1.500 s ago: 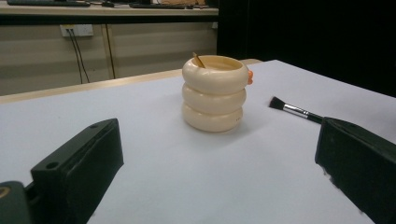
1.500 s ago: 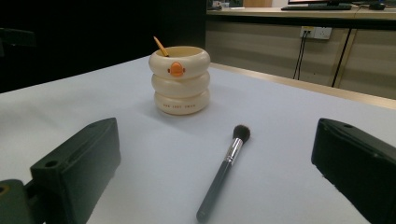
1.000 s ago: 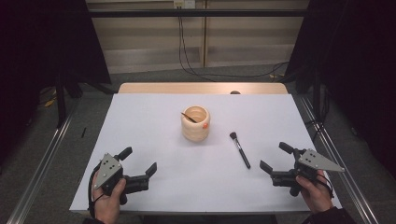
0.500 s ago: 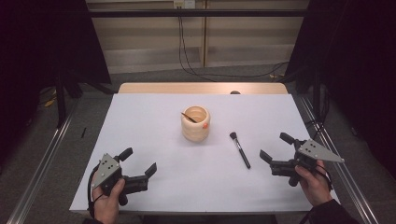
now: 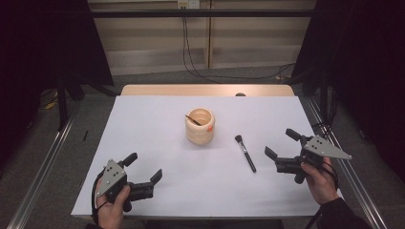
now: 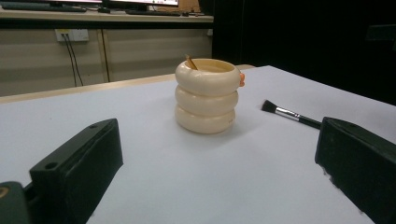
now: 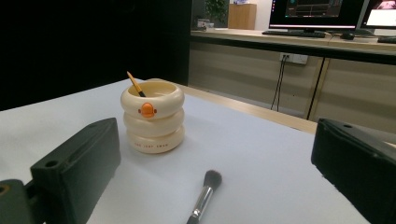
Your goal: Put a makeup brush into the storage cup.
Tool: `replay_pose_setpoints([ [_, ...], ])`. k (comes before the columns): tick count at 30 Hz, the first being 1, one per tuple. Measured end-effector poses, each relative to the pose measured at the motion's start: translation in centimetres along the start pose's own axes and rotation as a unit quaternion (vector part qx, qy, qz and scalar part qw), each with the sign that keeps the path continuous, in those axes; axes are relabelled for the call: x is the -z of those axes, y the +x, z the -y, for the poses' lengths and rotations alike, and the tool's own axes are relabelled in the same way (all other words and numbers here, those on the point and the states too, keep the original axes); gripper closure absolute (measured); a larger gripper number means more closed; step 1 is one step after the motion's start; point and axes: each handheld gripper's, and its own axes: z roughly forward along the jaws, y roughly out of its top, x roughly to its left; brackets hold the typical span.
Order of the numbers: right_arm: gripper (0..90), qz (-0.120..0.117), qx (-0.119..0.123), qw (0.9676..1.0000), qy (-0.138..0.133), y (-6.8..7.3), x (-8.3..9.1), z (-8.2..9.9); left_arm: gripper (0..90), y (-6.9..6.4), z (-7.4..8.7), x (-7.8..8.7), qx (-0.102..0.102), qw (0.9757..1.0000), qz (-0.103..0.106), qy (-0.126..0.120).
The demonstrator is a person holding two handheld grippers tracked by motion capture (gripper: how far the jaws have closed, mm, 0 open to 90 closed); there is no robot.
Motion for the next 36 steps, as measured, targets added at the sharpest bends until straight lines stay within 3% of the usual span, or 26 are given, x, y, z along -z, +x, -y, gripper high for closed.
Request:
replay_pose_setpoints([
  [6,1.2,0.009,0.007,0.9999,-0.006,-0.6,-1.1,-0.6,0.8,-0.1,0.1,0.0,0.003,1.0,0.004,0.004],
  [24,0.8,-0.005,0.023,0.9997,-0.001,-1.1,-5.2,-2.2,0.8,-0.1,0.1,0.1,0.007,1.0,0.003,-0.001],
  [36,2.4,0.011,0.015,0.9997,-0.014,-1.4,-8.2,-2.7,0.9,0.1,0.1,0.1,0.011,0.9999,0.006,-0.001],
])
